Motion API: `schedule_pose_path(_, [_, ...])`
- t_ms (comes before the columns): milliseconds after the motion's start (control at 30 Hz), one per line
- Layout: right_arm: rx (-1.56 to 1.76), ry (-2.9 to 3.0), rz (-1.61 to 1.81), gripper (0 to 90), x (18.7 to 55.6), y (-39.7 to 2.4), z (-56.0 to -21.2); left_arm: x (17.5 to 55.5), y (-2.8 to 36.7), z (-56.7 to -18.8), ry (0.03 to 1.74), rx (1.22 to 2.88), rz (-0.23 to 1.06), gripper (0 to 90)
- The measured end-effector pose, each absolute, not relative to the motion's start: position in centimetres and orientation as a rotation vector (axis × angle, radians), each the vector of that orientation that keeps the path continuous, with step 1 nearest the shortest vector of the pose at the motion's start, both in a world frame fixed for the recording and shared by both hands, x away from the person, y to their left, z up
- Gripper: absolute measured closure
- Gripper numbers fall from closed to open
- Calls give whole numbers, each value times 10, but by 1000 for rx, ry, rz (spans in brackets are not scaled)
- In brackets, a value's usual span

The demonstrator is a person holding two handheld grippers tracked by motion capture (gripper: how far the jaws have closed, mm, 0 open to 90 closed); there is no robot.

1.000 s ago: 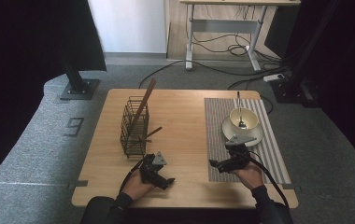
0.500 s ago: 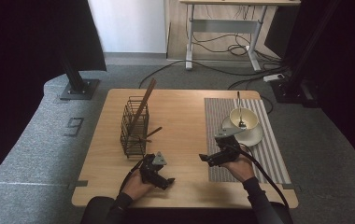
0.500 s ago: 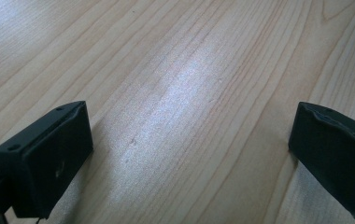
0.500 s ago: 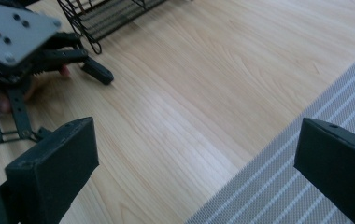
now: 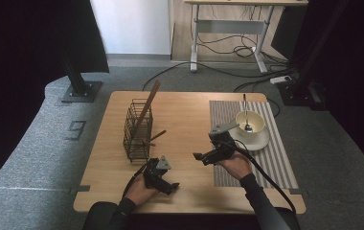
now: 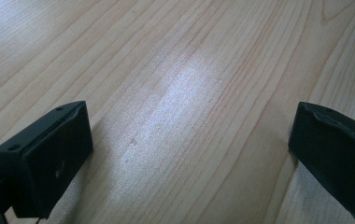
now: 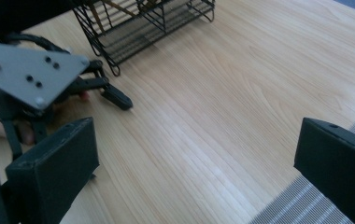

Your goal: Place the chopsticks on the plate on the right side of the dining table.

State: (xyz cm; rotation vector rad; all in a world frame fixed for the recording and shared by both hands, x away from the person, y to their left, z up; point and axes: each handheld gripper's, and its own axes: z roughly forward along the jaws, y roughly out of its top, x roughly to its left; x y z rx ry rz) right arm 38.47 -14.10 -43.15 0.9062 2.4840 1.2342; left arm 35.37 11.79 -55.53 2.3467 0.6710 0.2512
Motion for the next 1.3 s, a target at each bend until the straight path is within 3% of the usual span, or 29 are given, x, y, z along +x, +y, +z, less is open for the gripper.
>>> schedule_pose_path(967, [793, 2572, 1262, 0, 403, -67, -406, 354, 118, -555, 671, 2349, 250, 0])
schedule_pose_path(1100, [780, 2570, 1267, 42, 406, -57, -402, 354, 118, -555, 672, 2348, 249, 0])
schedule_pose_path(1167, [746, 2573, 1274, 115, 407, -50, -399, 354, 118, -555, 671, 2349, 250, 0])
schedule_pose_path(1300, [719, 2580, 1259, 142, 409, -40, -396, 354, 118, -555, 670, 2351, 250, 0])
